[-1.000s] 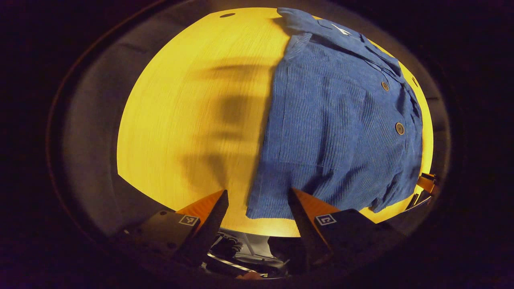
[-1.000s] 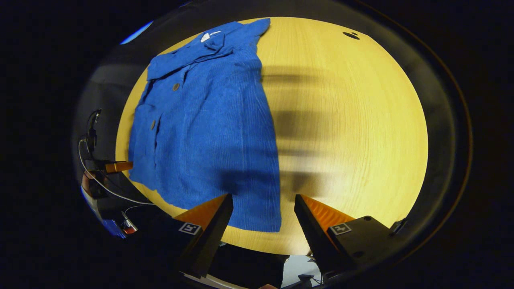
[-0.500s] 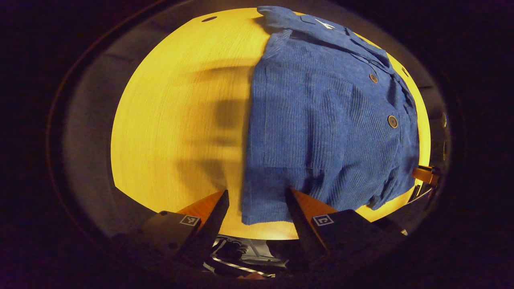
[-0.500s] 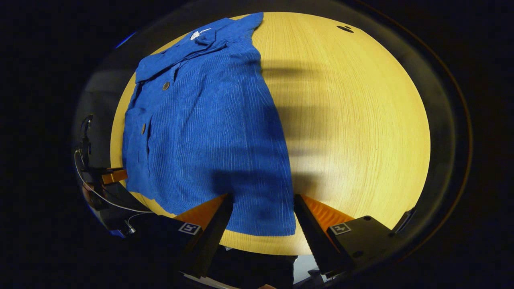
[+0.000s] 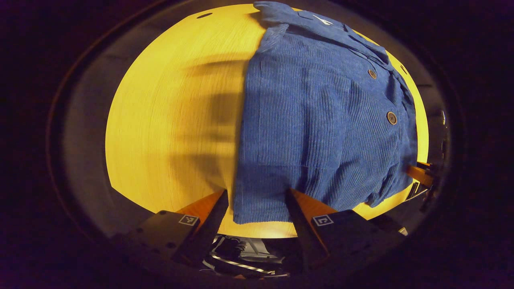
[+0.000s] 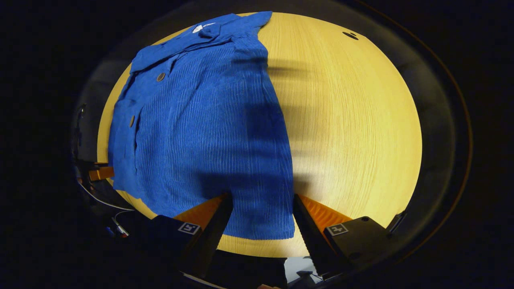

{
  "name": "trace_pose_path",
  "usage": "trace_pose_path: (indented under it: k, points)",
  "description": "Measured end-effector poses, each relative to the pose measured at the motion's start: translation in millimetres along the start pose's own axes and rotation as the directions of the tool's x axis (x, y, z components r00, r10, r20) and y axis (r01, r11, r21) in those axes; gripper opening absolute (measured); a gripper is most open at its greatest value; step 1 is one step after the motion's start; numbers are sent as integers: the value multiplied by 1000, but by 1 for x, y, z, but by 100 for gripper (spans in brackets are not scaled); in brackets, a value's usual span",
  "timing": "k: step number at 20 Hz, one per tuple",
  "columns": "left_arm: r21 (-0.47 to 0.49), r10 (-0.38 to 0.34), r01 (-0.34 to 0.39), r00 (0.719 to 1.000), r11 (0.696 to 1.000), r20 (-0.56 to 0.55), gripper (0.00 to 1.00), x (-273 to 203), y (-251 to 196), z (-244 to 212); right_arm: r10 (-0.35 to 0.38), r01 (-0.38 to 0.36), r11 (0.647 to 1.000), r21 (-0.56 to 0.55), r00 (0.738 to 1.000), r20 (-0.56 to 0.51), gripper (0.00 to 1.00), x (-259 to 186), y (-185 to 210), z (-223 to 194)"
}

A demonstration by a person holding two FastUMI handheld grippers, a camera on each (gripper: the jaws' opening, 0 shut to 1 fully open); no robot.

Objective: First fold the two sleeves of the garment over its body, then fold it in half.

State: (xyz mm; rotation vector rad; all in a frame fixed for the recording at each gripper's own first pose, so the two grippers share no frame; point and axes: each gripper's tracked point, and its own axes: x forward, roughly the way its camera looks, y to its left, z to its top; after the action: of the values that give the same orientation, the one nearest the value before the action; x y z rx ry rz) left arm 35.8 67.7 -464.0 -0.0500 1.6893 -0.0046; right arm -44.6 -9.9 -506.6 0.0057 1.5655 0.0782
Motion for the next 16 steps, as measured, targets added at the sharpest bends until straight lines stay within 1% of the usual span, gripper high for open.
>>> trace_pose_path:
  k: [1,2,3,4,5,6,7,8,9,10,11,13,14,16]
  points:
    - [11,0,0,1000,1000,0,85,-1,0,1,-5,5,1000,-3,1000,11,97,1,0,1]
    - [25,-2,2,1000,1000,4,78,-2,0,3,-6,5,1000,9,1000,21,99,1,0,1]
    - [31,-3,3,1000,1000,2,79,-3,0,3,-1,1,1000,7,1000,25,99,1,1,0]
    - [35,-5,5,1000,999,-8,75,-2,-3,4,0,0,1000,-9,1000,28,99,1,-1,0]
    - [40,-9,9,1000,999,-11,66,-3,-9,5,2,-2,1000,-19,1000,12,99,1,-2,-1]
    - [53,-23,24,1000,998,-7,51,-2,-16,7,15,-16,1000,-21,1000,-14,99,1,0,-3]
    - [61,-58,57,998,997,6,39,-3,-26,7,50,-49,999,7,998,-35,68,1,6,-4]
    - [75,-49,47,998,996,30,2,-6,-26,11,110,-106,992,67,992,-56,37,0,19,-9]
    - [103,-44,40,998,994,41,1,-2,-25,10,142,-137,987,82,988,-65,6,-1,23,-5]
    - [130,-45,38,997,991,56,1,0,-24,10,165,-158,983,93,984,-63,6,0,24,-3]
    - [131,-54,45,996,990,69,1,-1,-24,9,183,-176,978,109,982,-55,5,-2,23,-3]
    - [78,-98,92,991,993,89,1,0,-28,9,218,-212,968,132,976,-28,5,-3,24,-2]
    - [65,-115,109,988,992,100,1,-2,-27,9,216,-212,968,138,976,-16,5,-5,22,-4]
    - [69,-141,133,982,989,128,1,-11,-27,11,246,-249,954,166,968,39,6,-20,27,3]
